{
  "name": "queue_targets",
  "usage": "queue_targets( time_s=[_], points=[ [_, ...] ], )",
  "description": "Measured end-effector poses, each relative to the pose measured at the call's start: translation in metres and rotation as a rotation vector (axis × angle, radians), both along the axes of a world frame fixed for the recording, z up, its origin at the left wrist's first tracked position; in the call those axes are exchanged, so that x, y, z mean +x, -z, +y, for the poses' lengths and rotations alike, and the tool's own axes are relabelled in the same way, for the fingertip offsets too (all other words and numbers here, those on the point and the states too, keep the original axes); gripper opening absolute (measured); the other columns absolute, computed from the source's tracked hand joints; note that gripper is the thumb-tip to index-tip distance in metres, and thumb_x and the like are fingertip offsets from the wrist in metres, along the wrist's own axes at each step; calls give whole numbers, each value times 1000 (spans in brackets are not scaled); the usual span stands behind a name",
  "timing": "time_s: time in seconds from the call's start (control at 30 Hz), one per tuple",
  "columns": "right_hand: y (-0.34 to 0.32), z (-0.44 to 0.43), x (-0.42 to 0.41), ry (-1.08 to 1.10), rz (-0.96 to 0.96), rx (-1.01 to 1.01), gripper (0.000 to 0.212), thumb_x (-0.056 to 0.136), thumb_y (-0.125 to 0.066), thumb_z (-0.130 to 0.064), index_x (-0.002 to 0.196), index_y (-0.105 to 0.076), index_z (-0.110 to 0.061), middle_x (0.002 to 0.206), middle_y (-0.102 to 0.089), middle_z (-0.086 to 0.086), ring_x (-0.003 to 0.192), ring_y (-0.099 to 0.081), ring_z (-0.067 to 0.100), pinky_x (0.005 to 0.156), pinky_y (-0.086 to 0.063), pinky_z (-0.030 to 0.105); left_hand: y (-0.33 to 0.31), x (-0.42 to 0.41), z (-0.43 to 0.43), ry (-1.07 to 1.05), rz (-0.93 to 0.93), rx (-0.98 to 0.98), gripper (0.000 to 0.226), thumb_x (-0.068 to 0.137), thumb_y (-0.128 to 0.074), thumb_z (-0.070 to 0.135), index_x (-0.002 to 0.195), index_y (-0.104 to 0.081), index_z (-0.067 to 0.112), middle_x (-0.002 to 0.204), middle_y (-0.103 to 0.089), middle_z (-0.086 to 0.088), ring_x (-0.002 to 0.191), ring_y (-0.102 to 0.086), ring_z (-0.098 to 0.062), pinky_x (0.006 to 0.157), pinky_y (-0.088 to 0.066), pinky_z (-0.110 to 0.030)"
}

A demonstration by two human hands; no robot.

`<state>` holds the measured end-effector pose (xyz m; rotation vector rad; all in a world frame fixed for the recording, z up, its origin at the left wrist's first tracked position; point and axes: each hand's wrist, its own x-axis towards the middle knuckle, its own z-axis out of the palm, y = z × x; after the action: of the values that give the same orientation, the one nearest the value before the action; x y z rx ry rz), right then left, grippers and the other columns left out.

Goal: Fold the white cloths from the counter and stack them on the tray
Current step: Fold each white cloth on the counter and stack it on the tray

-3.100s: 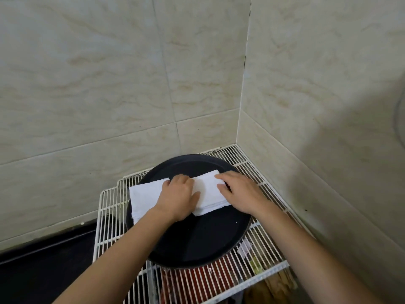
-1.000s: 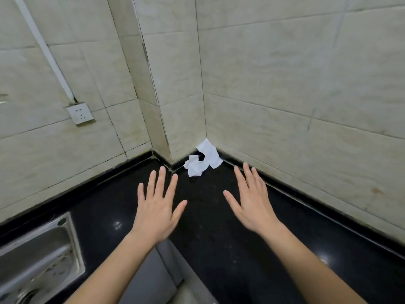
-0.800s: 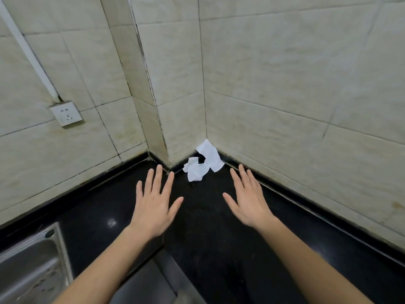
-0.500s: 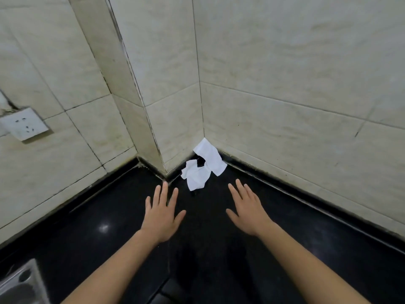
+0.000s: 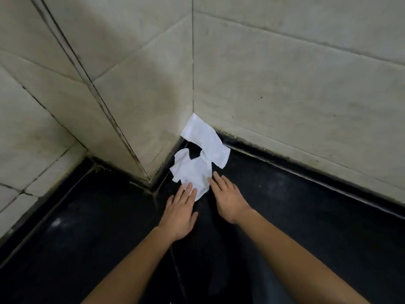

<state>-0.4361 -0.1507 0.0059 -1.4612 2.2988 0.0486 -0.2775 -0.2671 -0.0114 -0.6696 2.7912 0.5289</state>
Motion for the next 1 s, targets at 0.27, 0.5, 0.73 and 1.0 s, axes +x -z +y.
queue_targets(
  time_s=[0.27,0.5,0.73,1.0],
  points=[
    [40,-5,17,-210,128,-14,59,77,-72,-12,134,-59,-10,123,-64,14,117,-59,35,110,-39,51,43,34,5,3,210,-90,62,71,-81,31,127,-63,10,111,-72,-3,106,-65,-24,87,-55,-42],
    [30,46,58,-275,79,28,12,84,-65,-24,90,-73,-17,87,-68,6,86,-65,26,79,-48,35,35,65,57,28,132,-236,29,55,-90,27,76,-71,18,71,-65,2,72,-61,-22,68,-54,-40],
    [2,113,76,-264,13,77,40,95,-47,-43,111,-63,-10,115,-61,12,112,-52,29,108,-31,41,13,101,115,4,74,-277,14,62,-78,30,55,-66,26,56,-60,9,66,-62,-18,54,-46,-33],
    [-73,163,61,122,-455,-246,19,94,-61,-42,107,-50,-31,83,-64,-7,72,-58,8,61,-38,21,-81,102,121,-278,530,-291,14,83,-67,19,91,-79,18,79,-66,3,75,-60,-19,56,-51,-31]
  ],
)
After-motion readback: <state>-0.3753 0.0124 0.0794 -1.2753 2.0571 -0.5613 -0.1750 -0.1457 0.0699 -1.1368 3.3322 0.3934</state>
